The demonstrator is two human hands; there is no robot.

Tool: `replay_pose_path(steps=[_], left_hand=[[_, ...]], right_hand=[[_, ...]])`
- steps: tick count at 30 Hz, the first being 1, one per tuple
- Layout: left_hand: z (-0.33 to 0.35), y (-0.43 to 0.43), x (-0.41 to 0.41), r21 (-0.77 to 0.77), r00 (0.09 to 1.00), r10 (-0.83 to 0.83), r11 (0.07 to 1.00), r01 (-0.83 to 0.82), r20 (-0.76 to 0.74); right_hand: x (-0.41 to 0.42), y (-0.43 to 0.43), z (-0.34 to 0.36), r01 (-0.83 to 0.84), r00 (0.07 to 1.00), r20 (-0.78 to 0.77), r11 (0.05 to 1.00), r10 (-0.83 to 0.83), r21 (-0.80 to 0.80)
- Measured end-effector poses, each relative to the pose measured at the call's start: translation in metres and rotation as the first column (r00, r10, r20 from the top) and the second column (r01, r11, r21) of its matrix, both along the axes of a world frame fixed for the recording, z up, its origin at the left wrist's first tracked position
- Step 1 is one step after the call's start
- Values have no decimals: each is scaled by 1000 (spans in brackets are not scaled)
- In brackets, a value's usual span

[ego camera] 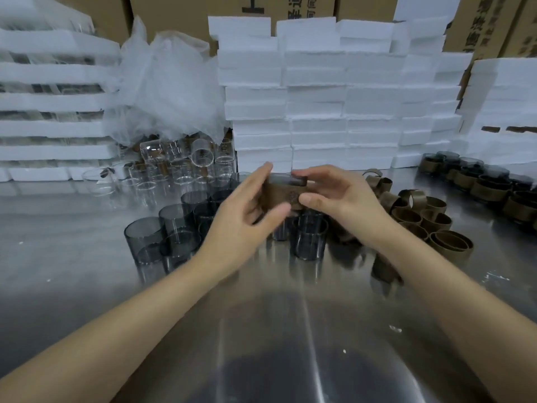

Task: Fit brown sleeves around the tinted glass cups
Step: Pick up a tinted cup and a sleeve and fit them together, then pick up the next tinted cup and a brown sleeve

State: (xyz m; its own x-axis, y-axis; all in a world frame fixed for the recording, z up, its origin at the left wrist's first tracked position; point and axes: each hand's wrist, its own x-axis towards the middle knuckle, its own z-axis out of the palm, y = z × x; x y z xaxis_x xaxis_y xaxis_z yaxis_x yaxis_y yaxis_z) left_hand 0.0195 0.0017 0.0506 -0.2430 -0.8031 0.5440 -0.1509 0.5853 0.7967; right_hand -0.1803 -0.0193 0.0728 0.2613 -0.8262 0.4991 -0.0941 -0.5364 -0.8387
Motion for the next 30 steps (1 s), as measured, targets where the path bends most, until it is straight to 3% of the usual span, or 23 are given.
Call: replay_pose_path(steps=[4, 13, 17, 25, 27, 30], left_hand=[[57, -73, 2, 14, 970, 26, 999, -31, 243], [51, -228, -18, 56, 885, 79, 991, -118, 458], [23, -263, -28, -44, 758, 200, 974, -222, 620], [4, -293, -46, -88, 545, 232, 957, -277, 806], [9, -289, -47, -79, 557, 243, 950, -302, 794], [22, -270, -44, -80, 647, 317, 926, -368, 693]], right_hand=[[-13, -54, 39, 129, 980, -153, 992, -129, -12], [-22, -197, 45, 262, 819, -515, 963, -255, -60], [-18, -231, 21, 272, 722, -644, 960, -252, -71], [-8, -265, -14, 389, 600, -734, 918, -319, -80], [-6, -262, -12, 440, 576, -738, 894, -352, -82], [-7, -240, 2, 465, 594, -719, 883, -361, -59]])
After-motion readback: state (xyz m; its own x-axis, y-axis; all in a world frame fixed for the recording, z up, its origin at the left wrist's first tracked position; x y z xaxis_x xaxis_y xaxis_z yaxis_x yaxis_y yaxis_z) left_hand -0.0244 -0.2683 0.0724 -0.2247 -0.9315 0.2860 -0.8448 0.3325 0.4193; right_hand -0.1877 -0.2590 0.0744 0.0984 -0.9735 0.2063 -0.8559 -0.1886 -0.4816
